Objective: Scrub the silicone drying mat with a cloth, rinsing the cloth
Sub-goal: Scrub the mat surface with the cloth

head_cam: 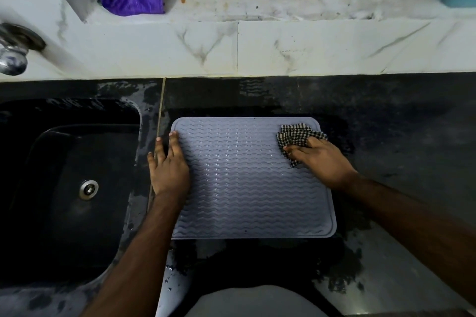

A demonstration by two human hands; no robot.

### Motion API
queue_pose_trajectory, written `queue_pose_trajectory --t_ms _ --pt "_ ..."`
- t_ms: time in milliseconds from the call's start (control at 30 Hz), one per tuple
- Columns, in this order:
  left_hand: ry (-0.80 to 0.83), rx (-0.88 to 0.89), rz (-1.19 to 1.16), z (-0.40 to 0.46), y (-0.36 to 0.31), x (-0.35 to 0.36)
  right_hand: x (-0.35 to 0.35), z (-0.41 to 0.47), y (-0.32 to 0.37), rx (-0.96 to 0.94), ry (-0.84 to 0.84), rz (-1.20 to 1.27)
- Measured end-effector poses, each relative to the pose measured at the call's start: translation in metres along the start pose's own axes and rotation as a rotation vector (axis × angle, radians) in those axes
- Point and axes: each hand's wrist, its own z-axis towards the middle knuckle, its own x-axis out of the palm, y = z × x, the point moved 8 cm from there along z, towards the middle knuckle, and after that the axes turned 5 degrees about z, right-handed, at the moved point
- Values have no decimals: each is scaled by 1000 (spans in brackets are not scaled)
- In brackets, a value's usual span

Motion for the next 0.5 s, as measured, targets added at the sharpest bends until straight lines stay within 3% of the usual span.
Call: queue_pose_trajectory --t_ms 167,300,500 --pt "-3 18 -17 -1 0 -2 -19 -5 -7 84 36 -76" --pt "-5 73 -41 3 2 -5 -24 2 -12 209 207 -119" --pt "-6 221 -145 8 10 -12 -55 69 37 254 -80 154"
